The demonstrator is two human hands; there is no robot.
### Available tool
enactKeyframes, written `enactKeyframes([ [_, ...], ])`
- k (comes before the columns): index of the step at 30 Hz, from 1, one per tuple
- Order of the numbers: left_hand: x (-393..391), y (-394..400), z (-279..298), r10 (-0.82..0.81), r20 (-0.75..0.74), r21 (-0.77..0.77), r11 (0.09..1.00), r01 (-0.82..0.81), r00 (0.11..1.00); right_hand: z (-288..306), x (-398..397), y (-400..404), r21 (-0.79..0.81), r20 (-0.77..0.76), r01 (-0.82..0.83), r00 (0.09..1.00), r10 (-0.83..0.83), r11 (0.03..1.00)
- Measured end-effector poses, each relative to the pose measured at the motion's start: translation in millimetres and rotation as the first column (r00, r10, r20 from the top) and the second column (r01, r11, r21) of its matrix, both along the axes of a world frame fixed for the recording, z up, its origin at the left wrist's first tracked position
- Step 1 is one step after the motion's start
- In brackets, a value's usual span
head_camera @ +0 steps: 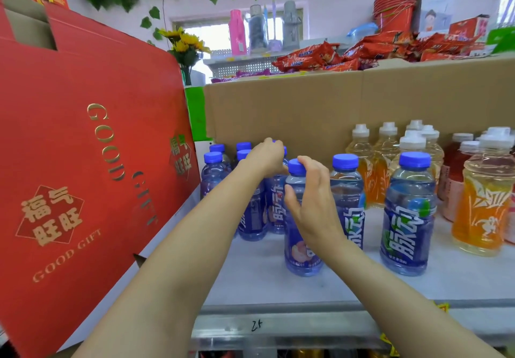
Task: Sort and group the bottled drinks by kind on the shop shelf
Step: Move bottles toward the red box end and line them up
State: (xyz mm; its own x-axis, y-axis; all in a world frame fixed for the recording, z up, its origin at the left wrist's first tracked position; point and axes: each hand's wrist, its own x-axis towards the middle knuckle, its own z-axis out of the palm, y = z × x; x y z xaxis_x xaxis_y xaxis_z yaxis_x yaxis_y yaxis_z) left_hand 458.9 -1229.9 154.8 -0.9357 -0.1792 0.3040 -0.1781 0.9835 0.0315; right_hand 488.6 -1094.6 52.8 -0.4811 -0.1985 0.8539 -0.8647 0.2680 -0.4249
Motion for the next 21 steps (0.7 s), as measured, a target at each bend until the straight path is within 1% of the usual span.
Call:
enactKeyframes([
  [1,1.7,1.3,-2.3,-0.018,-0.028,0.031,0.999,0.019,0.999,-0.6,0.5,1.5,0.022,0.002,-0.003,1.0,0.003,1.0],
  [2,5.5,3.0,-6.7,-0.05,-0.089,0.075,0.996,0.056,0.995,-1.8,1.3,3.9,0.049,0.007,-0.009,1.0,0.009,0.999],
  [3,13.5,7.5,-12.8,-0.082,-0.196,0.152,0.982,0.113,0.977,-3.9,2.6,7.7,0.076,0.013,-0.02,1.0,0.019,0.997],
  [4,23.9,14.2,-22.3,-0.085,-0.347,0.27,0.945,0.187,0.934,-6.8,3.3,13.3,0.098,-0.006,-0.019,1.0,0.02,0.995],
  [5,36.7,24.1,-33.3,-0.044,-0.51,0.388,0.879,0.276,0.859,-9.8,4.4,20.5,0.102,-0.065,0.004,0.998,0.002,0.995],
  [6,49.2,35.6,-47.6,0.042,-0.632,0.493,0.792,0.36,0.774,-12.9,5.2,28.7,0.089,-0.158,0.046,0.987,-0.032,0.995],
  [7,61.5,48.8,-63.7,0.129,-0.695,0.576,0.689,0.441,0.707,-16.8,5.0,37.6,0.062,-0.257,0.091,0.964,-0.072,0.994],
  [8,72.6,62.1,-81.4,0.195,-0.714,0.636,0.583,0.505,0.672,-21.0,3.5,46.1,0.024,-0.332,0.13,0.936,-0.115,0.991],
  [9,80.1,73.7,-99.1,0.229,-0.715,0.67,0.495,0.553,0.661,-25.4,1.2,54.2,-0.016,-0.371,0.163,0.915,-0.158,0.986],
  [10,83.4,82.9,-115.1,0.232,-0.71,0.682,0.464,0.565,0.665,-30.0,-1.4,60.8,-0.052,-0.374,0.193,0.906,-0.198,0.98],
  [11,83.1,89.6,-129.7,0.213,-0.699,0.681,0.488,0.546,0.682,-34.9,-3.8,65.9,-0.079,-0.348,0.221,0.908,-0.234,0.972],
  [12,79.3,92.3,-142.4,0.193,-0.672,0.682,0.538,0.496,0.715,-40.7,-6.4,69.1,-0.09,-0.3,0.247,0.917,-0.263,0.965],
  [13,75.2,93.9,-151.0,0.175,-0.647,0.677,0.58,0.453,0.742,-46.3,-8.5,71.3,-0.087,-0.239,0.266,0.93,-0.28,0.96],
  [14,71.2,93.3,-156.2,0.163,-0.627,0.675,0.601,0.427,0.762,-51.7,-10.8,72.2,-0.078,-0.165,0.279,0.943,-0.288,0.957],
  [17,73.3,87.3,-161.7,0.148,-0.628,0.671,0.6,0.436,0.764,-62.8,-13.9,71.3,-0.058,0.058,0.261,0.964,-0.258,0.964],
  [19,83.9,77.4,-163.3,0.172,-0.636,0.677,0.592,0.437,0.752,-64.0,-13.5,68.6,-0.07,0.197,0.194,0.964,-0.177,0.979],
  [21,98.5,62.1,-164.0,0.218,-0.638,0.695,0.575,0.431,0.738,-61.3,-14.0,62.3,-0.1,0.313,0.137,0.944,-0.1,0.985],
])
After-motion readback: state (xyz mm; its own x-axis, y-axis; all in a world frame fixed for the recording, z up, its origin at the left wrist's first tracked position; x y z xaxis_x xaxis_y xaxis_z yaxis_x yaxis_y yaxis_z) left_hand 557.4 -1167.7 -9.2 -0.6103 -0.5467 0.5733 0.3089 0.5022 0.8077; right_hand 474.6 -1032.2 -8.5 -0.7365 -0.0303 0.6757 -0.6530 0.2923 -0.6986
